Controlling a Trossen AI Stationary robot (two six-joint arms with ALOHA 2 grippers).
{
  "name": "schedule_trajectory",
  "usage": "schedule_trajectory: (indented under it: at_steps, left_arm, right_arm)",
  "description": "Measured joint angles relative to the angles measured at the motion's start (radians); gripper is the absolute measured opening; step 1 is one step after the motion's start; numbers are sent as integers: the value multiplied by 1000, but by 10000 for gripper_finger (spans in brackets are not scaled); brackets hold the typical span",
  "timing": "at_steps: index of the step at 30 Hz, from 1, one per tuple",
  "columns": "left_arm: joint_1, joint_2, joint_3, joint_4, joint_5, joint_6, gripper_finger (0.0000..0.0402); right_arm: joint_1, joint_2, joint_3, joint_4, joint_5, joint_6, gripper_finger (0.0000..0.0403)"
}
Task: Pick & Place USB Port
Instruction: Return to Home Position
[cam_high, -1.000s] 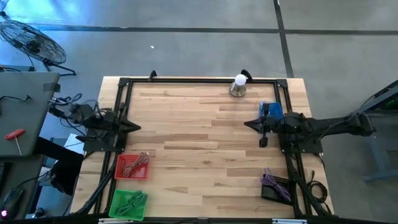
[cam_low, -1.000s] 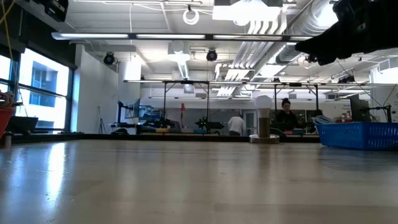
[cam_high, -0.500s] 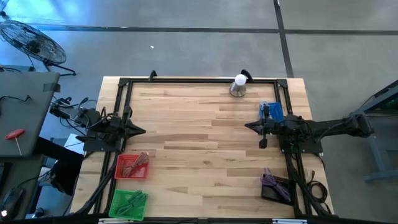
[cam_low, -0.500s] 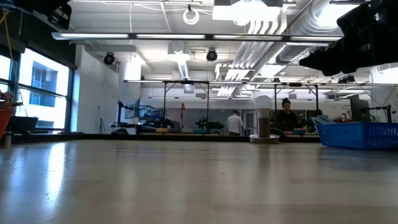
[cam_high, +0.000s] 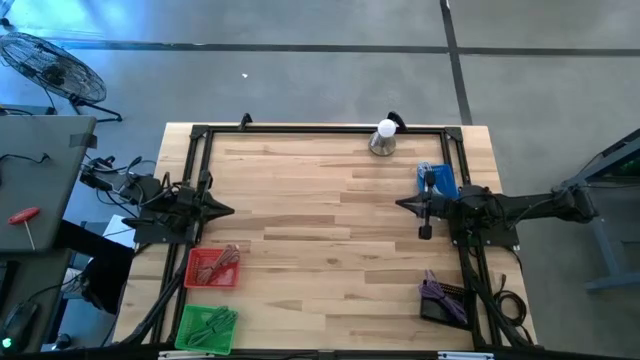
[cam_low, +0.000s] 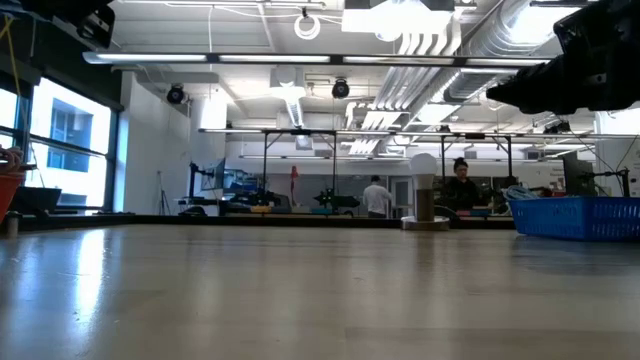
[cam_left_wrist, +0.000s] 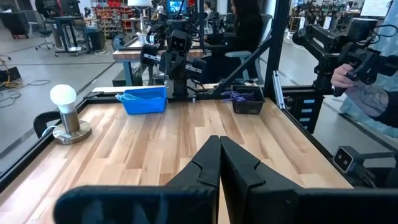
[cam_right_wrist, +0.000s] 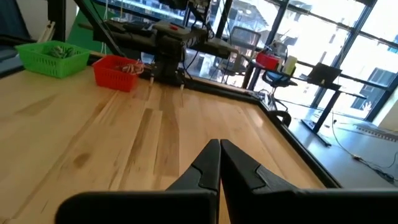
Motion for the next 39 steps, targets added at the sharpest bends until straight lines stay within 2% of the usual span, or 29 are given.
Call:
schedule_trajectory:
  at_steps: [13, 16, 23, 33, 39]
  left_arm:
    - [0, 0, 0, -4, -18, -1, 0]
    - [0, 0, 0, -6, -18, -1, 0]
    - [0, 0, 0, -6, -33, -1, 0]
    - [0, 0, 1, -8, -33, -13, 0]
    - [0, 0, 1, -10, -33, -37, 0]
  right_arm:
    - [0, -38, -2, -33, -15, -5, 0]
    - [0, -43, -38, 46, -53, -7, 0]
    - [0, -44, -39, 111, -99, -40, 0]
    - [0, -47, -39, 115, -80, -74, 0]
    - [0, -109, -39, 102, -81, -86, 0]
